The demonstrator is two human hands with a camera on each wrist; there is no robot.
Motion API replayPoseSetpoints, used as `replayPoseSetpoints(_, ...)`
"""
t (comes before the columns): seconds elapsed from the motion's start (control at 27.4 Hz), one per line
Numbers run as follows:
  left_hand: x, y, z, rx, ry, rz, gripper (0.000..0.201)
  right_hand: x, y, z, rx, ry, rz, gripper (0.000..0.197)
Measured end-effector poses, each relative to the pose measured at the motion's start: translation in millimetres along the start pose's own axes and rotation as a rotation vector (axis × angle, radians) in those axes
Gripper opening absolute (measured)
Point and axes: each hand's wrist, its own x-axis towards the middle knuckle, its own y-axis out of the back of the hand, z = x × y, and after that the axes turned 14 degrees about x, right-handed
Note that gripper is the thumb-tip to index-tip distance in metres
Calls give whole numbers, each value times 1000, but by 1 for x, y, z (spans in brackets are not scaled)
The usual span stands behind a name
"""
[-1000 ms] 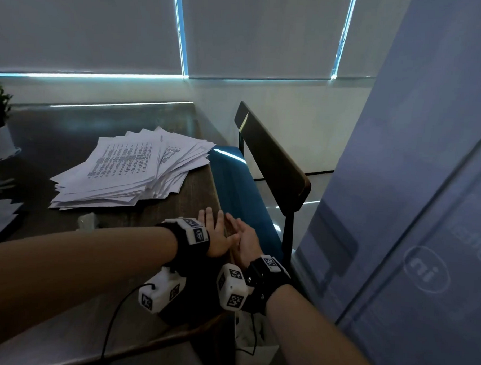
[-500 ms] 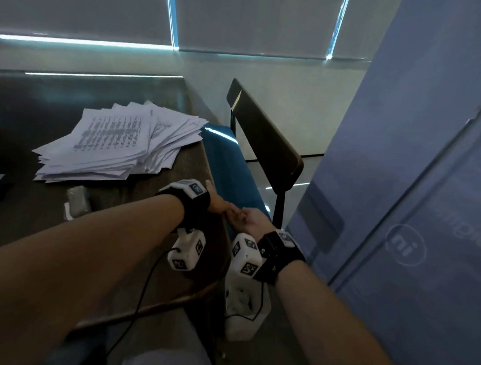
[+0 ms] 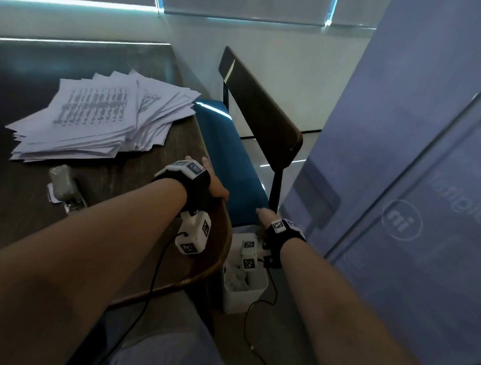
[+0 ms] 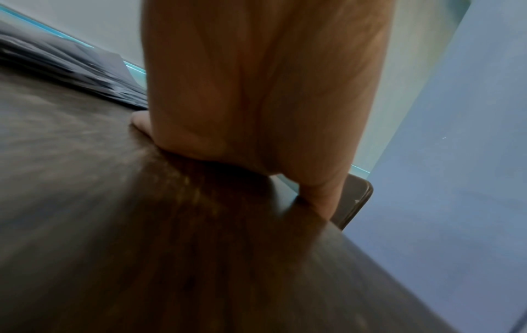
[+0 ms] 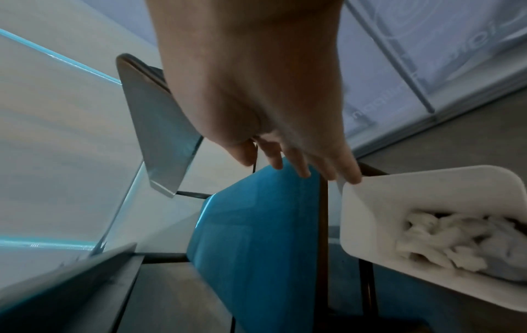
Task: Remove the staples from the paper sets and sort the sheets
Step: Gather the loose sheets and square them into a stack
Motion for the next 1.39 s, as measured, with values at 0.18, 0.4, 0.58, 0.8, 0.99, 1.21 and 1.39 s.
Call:
replayPoseSetpoints(0.18, 9, -3, -1, -41, 9, 14, 130, -2, 0, -9, -142, 138, 48, 36)
replayPoseSetpoints(0.4, -13, -3, -4, -199, 6, 45, 90, -45, -5, -63, 355, 216, -136, 63)
replayPoseSetpoints(0.58, -22, 32, -48, -419, -164, 78, 43, -94, -21, -135, 342, 448, -259, 27)
replayPoseSetpoints(0.8, -46, 62, -139, -432, -226, 286, 28, -142, -122, -198, 28, 452, -395, 19)
replayPoseSetpoints(0.99, -72, 32, -249, -355, 60, 331, 28, -173, -209, -197, -405, 369, -528, 30)
replayPoseSetpoints(1.21, -85, -31, -298, -925, 85, -60, 30, -189, -267, -190, -431, 269, -567, 25)
replayPoseSetpoints(1.39, -60, -53, -326, -1156, 90, 72, 28, -195, -312, -198, -311, 311, -648, 22)
